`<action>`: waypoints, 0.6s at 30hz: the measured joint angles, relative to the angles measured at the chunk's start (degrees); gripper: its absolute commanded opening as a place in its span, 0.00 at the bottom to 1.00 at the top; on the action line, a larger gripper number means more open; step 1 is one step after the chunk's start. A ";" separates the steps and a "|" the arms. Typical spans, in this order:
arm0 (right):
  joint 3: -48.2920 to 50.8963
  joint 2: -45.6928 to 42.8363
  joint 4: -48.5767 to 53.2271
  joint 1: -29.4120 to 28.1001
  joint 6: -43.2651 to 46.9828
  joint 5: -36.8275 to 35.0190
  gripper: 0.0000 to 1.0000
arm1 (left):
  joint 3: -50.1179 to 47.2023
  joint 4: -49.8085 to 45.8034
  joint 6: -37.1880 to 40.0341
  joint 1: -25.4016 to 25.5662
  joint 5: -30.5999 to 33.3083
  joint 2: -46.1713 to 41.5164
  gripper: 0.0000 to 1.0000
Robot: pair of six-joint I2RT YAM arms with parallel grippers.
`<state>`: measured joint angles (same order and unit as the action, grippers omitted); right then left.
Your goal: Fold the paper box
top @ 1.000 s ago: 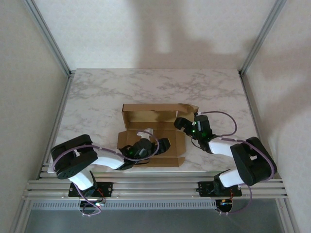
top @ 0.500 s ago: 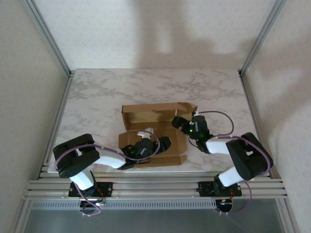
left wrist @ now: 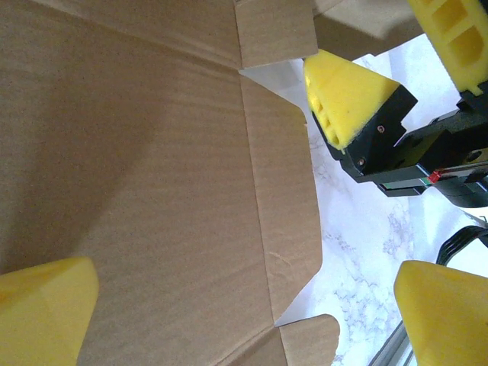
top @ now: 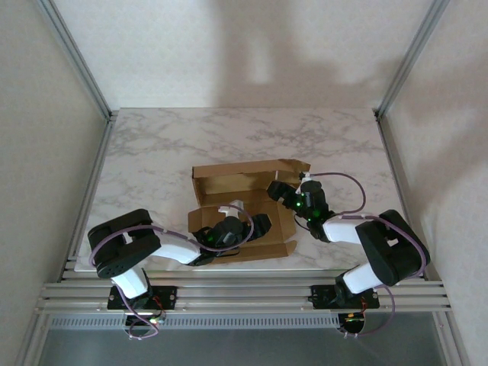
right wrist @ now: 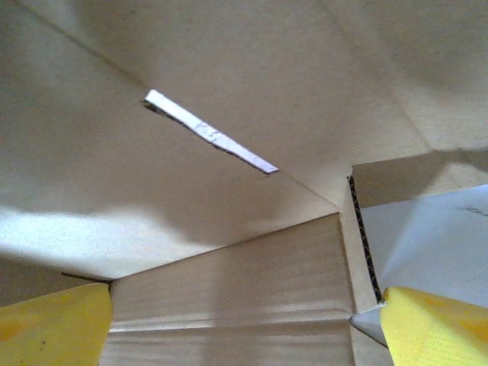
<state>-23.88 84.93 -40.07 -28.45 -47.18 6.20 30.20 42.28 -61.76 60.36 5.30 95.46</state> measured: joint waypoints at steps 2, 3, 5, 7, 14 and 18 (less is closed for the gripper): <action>0.00 0.46 -0.83 -0.24 0.00 0.26 0.90 | 0.11 0.00 0.00 0.11 0.00 0.09 0.99; 0.00 0.79 -1.16 -0.33 0.00 0.50 0.90 | 0.13 0.00 0.00 0.17 0.00 0.15 0.99; 0.00 1.49 -1.53 -0.55 -0.02 1.09 0.90 | 0.15 0.11 0.02 0.22 0.00 0.26 0.99; 0.00 2.27 -2.12 -0.74 -0.02 1.44 0.90 | 0.24 0.11 0.02 0.22 0.00 0.28 0.99; -1.68 5.22 -4.00 -1.73 -0.22 2.86 0.89 | 0.98 -0.02 0.04 0.44 -0.24 0.81 0.99; -2.95 6.84 -4.26 -1.97 -0.22 3.30 0.89 | 1.25 -0.04 0.07 0.59 -0.46 1.05 0.99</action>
<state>-26.83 91.77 -44.34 -30.41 -47.40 9.50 31.44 42.24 -61.69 60.95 4.84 96.51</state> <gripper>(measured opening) 0.889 0.992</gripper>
